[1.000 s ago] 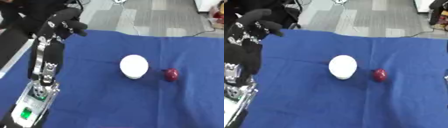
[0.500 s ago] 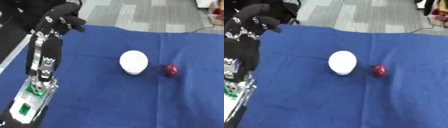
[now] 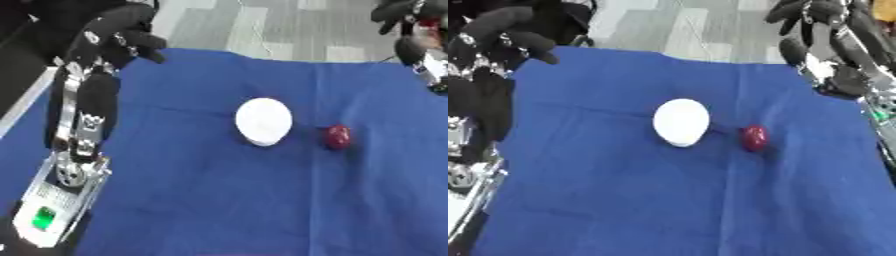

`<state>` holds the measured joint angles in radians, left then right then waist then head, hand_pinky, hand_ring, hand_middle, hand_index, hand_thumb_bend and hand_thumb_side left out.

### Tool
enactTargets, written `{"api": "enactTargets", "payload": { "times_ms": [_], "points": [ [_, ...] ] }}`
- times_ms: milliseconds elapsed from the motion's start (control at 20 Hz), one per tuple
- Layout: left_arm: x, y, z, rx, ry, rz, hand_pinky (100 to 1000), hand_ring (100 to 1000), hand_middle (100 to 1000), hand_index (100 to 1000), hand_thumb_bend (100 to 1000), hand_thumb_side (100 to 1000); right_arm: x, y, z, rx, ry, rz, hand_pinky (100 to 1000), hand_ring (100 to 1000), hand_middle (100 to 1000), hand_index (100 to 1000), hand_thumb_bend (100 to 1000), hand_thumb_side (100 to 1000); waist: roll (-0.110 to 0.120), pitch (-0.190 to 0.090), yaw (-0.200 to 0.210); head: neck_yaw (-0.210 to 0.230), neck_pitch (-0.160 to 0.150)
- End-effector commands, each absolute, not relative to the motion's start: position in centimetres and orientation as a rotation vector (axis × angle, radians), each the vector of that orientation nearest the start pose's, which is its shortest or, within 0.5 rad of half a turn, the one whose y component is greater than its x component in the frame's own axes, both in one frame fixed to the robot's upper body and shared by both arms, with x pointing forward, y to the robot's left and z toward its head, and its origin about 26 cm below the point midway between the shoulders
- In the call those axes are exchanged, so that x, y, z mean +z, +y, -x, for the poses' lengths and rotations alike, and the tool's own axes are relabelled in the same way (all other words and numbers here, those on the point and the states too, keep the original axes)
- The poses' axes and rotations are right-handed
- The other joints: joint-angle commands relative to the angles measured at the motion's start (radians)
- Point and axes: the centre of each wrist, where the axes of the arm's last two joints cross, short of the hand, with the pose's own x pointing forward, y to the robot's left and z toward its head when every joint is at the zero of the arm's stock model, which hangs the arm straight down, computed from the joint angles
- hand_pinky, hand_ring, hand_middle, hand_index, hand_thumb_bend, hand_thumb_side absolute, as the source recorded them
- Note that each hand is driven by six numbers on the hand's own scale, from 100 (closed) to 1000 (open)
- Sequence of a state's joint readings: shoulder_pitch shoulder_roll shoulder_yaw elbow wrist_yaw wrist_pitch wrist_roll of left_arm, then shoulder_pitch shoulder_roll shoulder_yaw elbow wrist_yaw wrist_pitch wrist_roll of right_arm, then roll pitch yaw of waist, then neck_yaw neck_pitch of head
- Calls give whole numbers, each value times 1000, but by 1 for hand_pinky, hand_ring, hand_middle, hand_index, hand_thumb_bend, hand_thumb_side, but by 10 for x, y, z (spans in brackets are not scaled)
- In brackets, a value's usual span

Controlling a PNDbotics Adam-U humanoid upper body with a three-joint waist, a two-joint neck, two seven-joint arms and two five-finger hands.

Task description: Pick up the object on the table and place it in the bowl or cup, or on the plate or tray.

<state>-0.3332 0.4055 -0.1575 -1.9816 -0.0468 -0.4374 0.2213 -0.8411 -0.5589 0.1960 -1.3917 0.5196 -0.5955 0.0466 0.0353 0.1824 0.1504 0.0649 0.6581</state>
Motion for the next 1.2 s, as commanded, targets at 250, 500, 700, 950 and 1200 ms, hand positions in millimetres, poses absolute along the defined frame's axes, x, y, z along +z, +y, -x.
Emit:
{"api": "enactTargets", "payload": {
  "times_ms": [250, 500, 700, 950, 1200],
  "points": [
    [204, 234, -299, 534, 3466, 70, 557, 670, 766, 843, 233, 875, 264, -266, -448, -1821, 2610, -808, 289, 530, 667, 718, 506, 1000, -1, -22, 7, -7, 13],
    [205, 233, -300, 531, 3464, 64, 557, 670, 766, 843, 232, 876, 254, -270, -460, -1952, 2506, -831, 319, 548, 678, 725, 542, 968, -2, -21, 12, -5, 13],
    [206, 232, -300, 526, 3461, 57, 558, 671, 766, 843, 233, 875, 243, -275, -466, -2050, 2417, -857, 339, 551, 668, 722, 573, 918, -2, -20, 17, -4, 10],
    [207, 231, -300, 520, 3457, 49, 558, 671, 766, 843, 233, 875, 230, -284, -470, -2104, 2369, -900, 351, 552, 667, 736, 593, 913, -1, -17, 24, -2, 7],
    [208, 230, -300, 514, 3455, 41, 558, 671, 766, 843, 233, 874, 221, -291, -474, -2138, 2355, -946, 376, 560, 672, 731, 598, 894, 0, -14, 29, -2, 9]
  ]
}}
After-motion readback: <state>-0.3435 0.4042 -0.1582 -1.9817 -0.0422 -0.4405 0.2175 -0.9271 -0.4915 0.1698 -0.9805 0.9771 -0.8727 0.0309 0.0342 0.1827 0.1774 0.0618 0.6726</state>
